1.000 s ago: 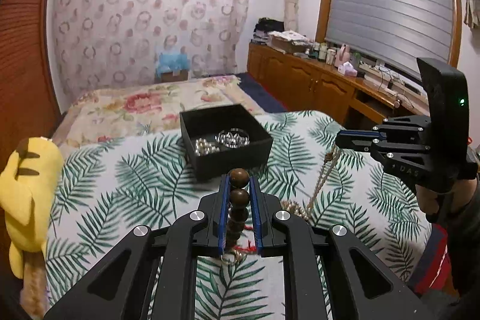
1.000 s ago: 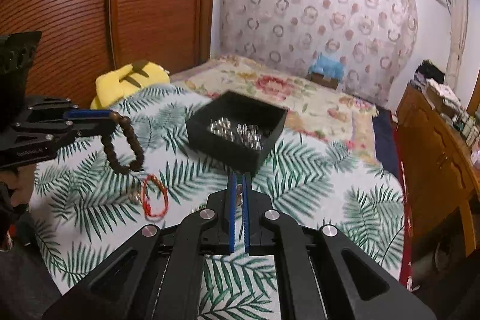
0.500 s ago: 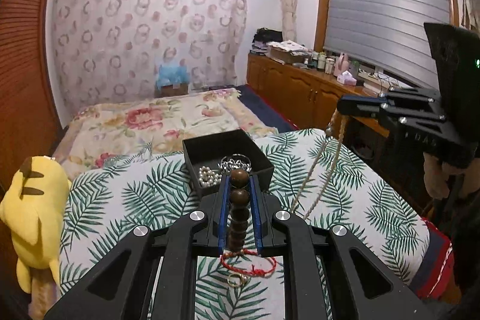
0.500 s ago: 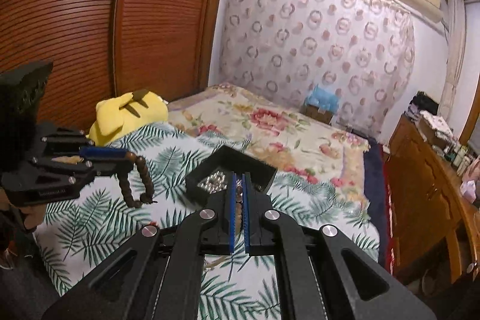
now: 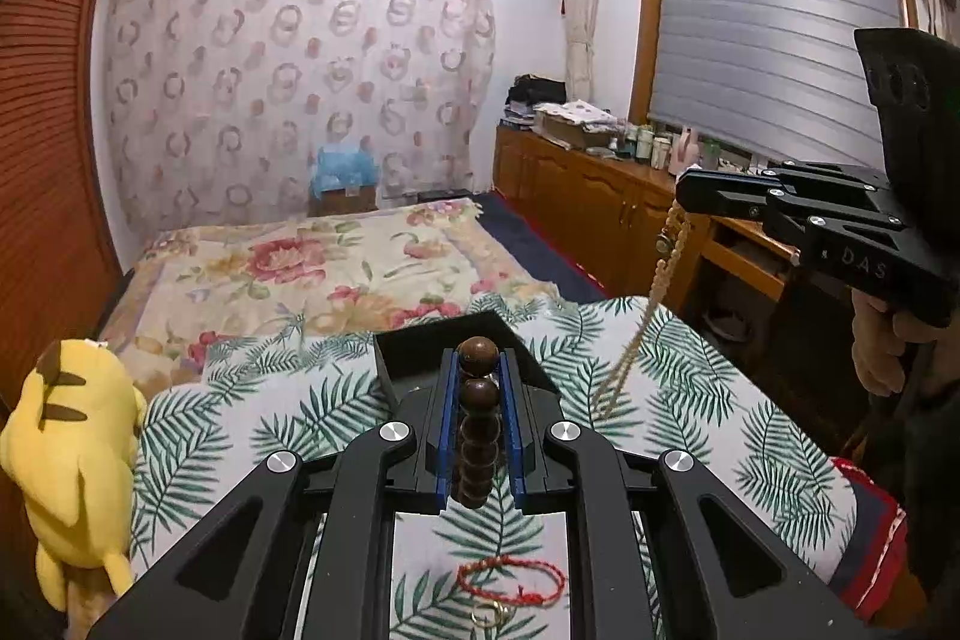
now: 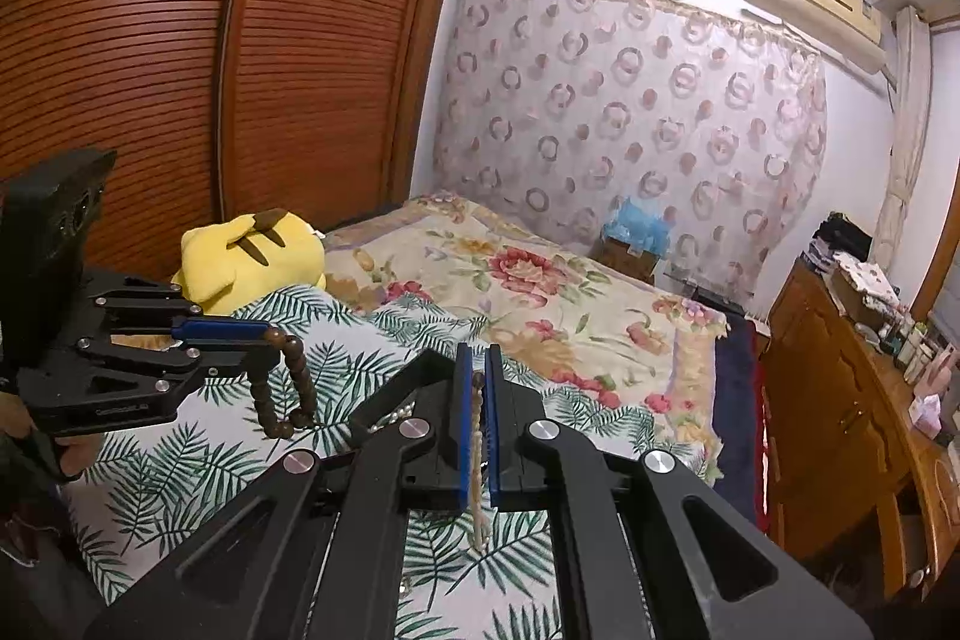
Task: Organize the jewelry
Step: 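Carry the bead bracelet and pearl necklace into the black box and open both tools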
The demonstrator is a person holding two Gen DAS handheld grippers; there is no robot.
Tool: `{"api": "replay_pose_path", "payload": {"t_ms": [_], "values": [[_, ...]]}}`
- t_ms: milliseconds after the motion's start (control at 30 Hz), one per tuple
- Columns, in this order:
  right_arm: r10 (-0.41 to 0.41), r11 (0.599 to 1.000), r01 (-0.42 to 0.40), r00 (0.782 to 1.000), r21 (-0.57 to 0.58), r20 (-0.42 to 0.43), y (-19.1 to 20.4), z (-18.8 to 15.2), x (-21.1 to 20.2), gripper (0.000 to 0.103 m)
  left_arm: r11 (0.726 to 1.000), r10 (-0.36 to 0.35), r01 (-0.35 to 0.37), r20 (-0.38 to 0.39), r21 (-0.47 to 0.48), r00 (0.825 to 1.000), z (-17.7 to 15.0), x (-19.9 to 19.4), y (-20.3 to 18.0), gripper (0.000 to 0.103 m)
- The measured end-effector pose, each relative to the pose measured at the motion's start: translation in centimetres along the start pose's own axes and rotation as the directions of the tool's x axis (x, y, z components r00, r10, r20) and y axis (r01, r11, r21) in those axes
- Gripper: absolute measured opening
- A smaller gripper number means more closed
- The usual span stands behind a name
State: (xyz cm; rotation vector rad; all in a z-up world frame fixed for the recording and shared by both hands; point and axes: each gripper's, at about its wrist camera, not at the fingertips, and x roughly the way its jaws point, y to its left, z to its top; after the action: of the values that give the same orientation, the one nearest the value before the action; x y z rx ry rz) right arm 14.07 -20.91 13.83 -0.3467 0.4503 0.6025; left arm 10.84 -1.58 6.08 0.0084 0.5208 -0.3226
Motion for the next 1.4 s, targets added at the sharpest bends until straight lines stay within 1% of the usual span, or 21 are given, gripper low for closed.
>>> {"api": "replay_pose_path", "payload": {"t_ms": [100, 333, 500, 700, 800, 933, 1033, 1100, 1233, 1333, 1400], "values": [[0.001, 1.000, -0.001, 1.000, -0.002, 0.004, -0.6, 1.0, 0.5, 0.005, 1.000, 0.001, -0.001, 0.002, 0.004, 1.000, 1.1, 0.5, 0.2, 0.012], [0.037, 0.999, -0.037, 0.999, 0.001, 0.018, -2.1, 3.6, 2.3, 0.005, 1.000, 0.008, -0.008, 0.011, 0.014, 1.000, 4.0, 1.9, 1.1, 0.012], [0.058, 0.998, -0.058, 0.998, -0.014, 0.023, -2.6, 5.1, 4.3, 0.005, 1.000, 0.014, -0.014, 0.002, 0.015, 1.000, 5.4, 3.8, 1.9, 0.012], [0.070, 0.997, -0.070, 0.997, -0.013, 0.012, -3.6, 5.7, 7.2, 0.005, 0.999, 0.015, -0.014, -0.019, 0.031, 1.000, 6.4, 6.7, 2.2, 0.012], [0.078, 0.997, -0.078, 0.997, 0.006, -0.008, -4.1, 5.0, 9.2, 0.005, 0.999, 0.006, -0.005, -0.036, 0.033, 0.999, 6.2, 8.4, 2.6, 0.012], [0.103, 0.993, -0.099, 0.993, 0.063, -0.058, -4.5, 2.2, 12.7, 0.005, 1.000, -0.004, 0.006, -0.076, 0.022, 0.997, 4.6, 11.0, 3.0, 0.012], [0.153, 0.982, -0.139, 0.983, 0.131, -0.100, -4.9, -0.1, 15.0, 0.005, 1.000, -0.012, 0.013, -0.108, 0.011, 0.994, 3.7, 12.4, 3.3, 0.012], [0.143, 0.982, -0.124, 0.981, 0.145, -0.131, -4.8, -1.5, 16.4, 0.005, 1.000, -0.014, 0.015, -0.126, 0.010, 0.992, 2.9, 13.4, 3.4, 0.012], [0.157, 0.979, -0.132, 0.974, 0.158, -0.163, -4.2, -3.1, 17.8, 0.005, 1.000, -0.024, 0.023, -0.149, -0.011, 0.989, 2.2, 14.5, 4.0, 0.012], [0.174, 0.975, -0.147, 0.970, 0.165, -0.169, -3.9, -3.4, 18.3, 0.005, 1.000, -0.025, 0.022, -0.162, -0.016, 0.986, 1.9, 15.0, 4.2, 0.012], [0.194, 0.970, -0.164, 0.968, 0.180, -0.160, -3.9, -3.5, 18.4, 0.005, 1.000, -0.026, 0.024, -0.157, -0.017, 0.987, 1.9, 14.8, 4.2, 0.012]]}}
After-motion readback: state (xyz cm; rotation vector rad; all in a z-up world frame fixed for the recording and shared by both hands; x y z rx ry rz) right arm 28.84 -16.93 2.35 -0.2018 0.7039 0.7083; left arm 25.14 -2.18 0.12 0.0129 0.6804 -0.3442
